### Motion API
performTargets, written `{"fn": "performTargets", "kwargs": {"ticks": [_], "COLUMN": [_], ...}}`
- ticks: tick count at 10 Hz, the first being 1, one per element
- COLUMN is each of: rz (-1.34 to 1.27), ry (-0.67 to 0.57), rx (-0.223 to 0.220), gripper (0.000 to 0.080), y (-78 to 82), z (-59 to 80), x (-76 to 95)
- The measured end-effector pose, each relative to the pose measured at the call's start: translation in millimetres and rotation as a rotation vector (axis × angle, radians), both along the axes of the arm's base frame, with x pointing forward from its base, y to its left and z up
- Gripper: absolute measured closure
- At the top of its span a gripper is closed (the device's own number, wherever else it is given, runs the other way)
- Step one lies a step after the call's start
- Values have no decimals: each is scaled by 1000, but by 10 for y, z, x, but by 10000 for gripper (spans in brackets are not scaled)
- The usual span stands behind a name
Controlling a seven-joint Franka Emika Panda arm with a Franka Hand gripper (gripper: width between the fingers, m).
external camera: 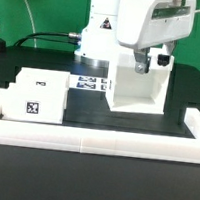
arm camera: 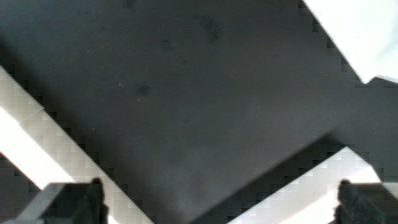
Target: Assemble drawer
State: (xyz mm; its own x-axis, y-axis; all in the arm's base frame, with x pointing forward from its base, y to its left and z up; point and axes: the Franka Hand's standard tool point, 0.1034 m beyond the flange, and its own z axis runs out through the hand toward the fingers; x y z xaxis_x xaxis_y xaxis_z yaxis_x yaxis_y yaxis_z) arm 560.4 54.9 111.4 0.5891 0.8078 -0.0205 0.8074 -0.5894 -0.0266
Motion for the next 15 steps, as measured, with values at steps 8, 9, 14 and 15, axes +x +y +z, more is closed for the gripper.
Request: {"fn": "performTargets", "kwargs": {"ticks": [8,9,14,15], "rz": [-166,-238,-390,-390], "ry": [-10,-25,-8,-8], "rx": [-9,-9,-26,-26], "gripper": [150,150,150,150], "y": [5,31,136,136], "z": [78,108,202,201], "x": [-198,-290,-548,-548]}}
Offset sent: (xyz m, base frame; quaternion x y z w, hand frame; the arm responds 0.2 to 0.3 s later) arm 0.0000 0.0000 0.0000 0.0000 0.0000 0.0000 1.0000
